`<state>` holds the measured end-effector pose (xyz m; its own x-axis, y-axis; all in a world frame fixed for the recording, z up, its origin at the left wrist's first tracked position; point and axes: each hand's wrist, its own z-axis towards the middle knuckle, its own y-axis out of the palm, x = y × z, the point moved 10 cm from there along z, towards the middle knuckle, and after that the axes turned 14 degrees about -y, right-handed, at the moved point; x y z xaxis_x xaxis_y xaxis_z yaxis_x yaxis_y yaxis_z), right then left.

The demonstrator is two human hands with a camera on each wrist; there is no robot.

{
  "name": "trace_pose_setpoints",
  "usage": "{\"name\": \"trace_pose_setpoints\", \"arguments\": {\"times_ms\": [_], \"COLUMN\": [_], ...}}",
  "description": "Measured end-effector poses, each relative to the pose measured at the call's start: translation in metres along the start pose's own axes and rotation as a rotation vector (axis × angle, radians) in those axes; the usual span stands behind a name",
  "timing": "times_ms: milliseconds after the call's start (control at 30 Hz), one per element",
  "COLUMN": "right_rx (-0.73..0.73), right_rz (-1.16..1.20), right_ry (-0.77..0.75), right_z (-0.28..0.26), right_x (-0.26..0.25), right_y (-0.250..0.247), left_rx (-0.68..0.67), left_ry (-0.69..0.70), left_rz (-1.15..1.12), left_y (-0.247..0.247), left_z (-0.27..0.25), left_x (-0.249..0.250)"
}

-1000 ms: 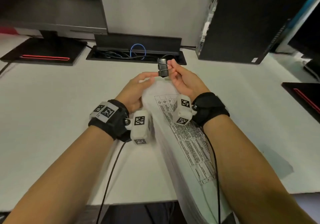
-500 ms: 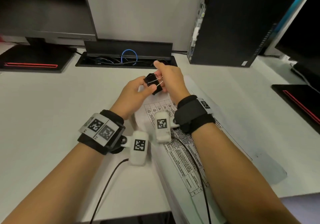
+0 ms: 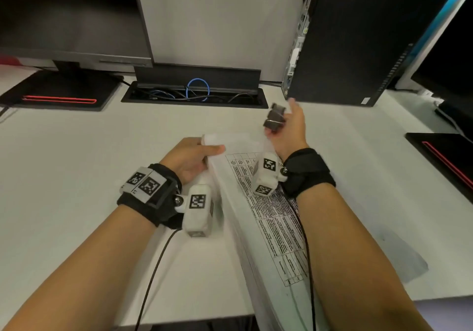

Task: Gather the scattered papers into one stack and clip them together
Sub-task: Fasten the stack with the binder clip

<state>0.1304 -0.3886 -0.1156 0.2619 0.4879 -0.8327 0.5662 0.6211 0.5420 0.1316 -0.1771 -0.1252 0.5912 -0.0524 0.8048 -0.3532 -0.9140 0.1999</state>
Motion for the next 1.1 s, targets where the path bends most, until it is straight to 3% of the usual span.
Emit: {"name": "trace_pose_setpoints", "arguments": {"times_ms": [100, 167, 233, 367, 433, 467, 533, 633, 733, 900, 1000, 1100], "right_rx": [0.119, 0.223, 0.344, 0.420, 0.387, 0.352, 0.238, -0.092, -0.291, -0.318, -0.336, -0.431], "right_rz": [0.190, 0.188, 0.118, -0.027, -0.346, -0.540, -0.720, -0.920, -1.007, -1.000, -0.978, -0.896], "right_ry": [-0.044, -0.121, -0.184, -0.158, -0.214, -0.351, -0.842, -1.565, -1.980, -2.240, -2.290, -2.230], "right_z": [0.013, 0.019, 0.024, 0.029, 0.020, 0.014, -0.018, -0.114, -0.191, -0.249, -0.267, -0.277], "right_x": [-0.013, -0.025, -0.033, -0.034, -0.065, -0.095, -0.166, -0.223, -0.244, -0.274, -0.293, -0.313], "right_y": [-0.022, -0.045, -0.067, -0.083, -0.079, -0.069, -0.026, 0.058, 0.100, 0.113, 0.118, 0.126], "left_rx": [0.093, 0.132, 0.163, 0.172, 0.166, 0.182, 0.249, 0.310, 0.318, 0.354, 0.340, 0.313], "left_ry": [-0.001, 0.006, 0.013, 0.088, 0.141, 0.211, 0.430, 0.771, 1.040, 1.308, 1.402, 1.501], "left_rz": [0.038, 0.037, 0.047, 0.029, 0.029, 0.070, 0.211, 0.353, 0.392, 0.406, 0.442, 0.493], "left_y": [-0.004, -0.006, -0.008, -0.002, 0.004, 0.006, 0.013, 0.038, 0.064, 0.082, 0.090, 0.098], "left_z": [0.000, 0.004, 0.005, -0.006, -0.016, -0.023, -0.048, -0.105, -0.169, -0.242, -0.269, -0.294], "left_x": [0.000, -0.001, -0.001, 0.004, 0.013, 0.024, 0.055, 0.095, 0.114, 0.124, 0.126, 0.128]}}
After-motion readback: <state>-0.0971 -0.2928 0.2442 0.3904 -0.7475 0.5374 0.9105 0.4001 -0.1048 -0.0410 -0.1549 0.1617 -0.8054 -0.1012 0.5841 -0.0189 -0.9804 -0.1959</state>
